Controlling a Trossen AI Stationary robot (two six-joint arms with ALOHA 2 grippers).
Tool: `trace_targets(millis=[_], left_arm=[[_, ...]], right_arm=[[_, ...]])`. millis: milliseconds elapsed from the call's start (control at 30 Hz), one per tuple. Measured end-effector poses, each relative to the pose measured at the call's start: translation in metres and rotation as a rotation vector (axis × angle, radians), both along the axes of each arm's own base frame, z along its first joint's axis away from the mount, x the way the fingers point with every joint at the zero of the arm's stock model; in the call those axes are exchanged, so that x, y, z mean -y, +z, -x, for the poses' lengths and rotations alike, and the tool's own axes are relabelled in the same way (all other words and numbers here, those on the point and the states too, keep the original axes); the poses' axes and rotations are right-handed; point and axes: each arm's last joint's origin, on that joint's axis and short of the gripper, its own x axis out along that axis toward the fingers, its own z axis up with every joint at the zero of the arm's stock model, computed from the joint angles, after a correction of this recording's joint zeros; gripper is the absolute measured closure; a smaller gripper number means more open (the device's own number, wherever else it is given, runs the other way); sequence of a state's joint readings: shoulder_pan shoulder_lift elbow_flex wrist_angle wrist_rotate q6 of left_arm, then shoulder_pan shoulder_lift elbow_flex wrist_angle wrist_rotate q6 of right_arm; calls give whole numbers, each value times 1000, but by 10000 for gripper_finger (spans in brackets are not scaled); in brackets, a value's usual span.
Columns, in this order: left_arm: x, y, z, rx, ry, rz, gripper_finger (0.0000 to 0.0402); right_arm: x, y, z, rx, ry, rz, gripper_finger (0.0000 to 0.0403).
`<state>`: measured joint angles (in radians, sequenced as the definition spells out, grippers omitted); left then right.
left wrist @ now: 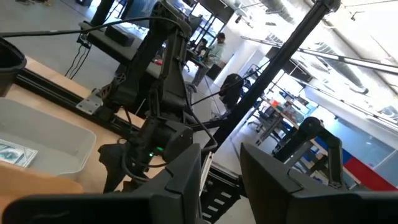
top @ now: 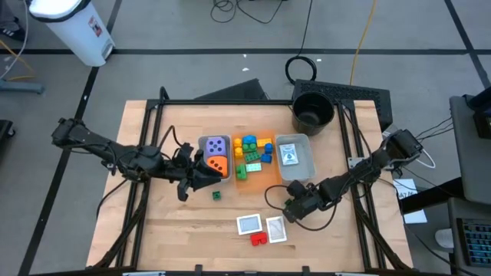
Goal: Pick & Place Toys
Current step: Put the green game piece into the orange bin
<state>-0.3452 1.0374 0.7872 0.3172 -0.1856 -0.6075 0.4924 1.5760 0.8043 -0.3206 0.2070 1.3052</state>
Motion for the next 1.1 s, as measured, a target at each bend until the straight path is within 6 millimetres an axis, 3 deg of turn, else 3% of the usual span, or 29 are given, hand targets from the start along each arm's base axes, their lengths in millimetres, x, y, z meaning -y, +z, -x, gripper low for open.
trace_targets(millis=[133, 233, 500, 667, 900, 1100], left_arm=[[-3, 0, -1, 0, 11, 3, 286], [-5, 0, -2, 0, 22, 5, 286], [-13, -1, -6, -6, 83, 24, 286], [-23, -3, -14, 5, 199, 132, 286], [-36, -9, -35, 68, 212, 219, 277], [-44, -21, -56, 92, 152, 269, 202]], right_arm=[[5, 11, -6, 93, -7, -23, 267], [10, 32, -14, 256, -15, -49, 267], [35, 122, -23, 900, -114, 18, 248], [54, 161, -17, 1168, -172, 106, 262], [71, 176, -19, 1305, -229, 141, 255], [76, 175, -25, 1343, -218, 99, 259]])
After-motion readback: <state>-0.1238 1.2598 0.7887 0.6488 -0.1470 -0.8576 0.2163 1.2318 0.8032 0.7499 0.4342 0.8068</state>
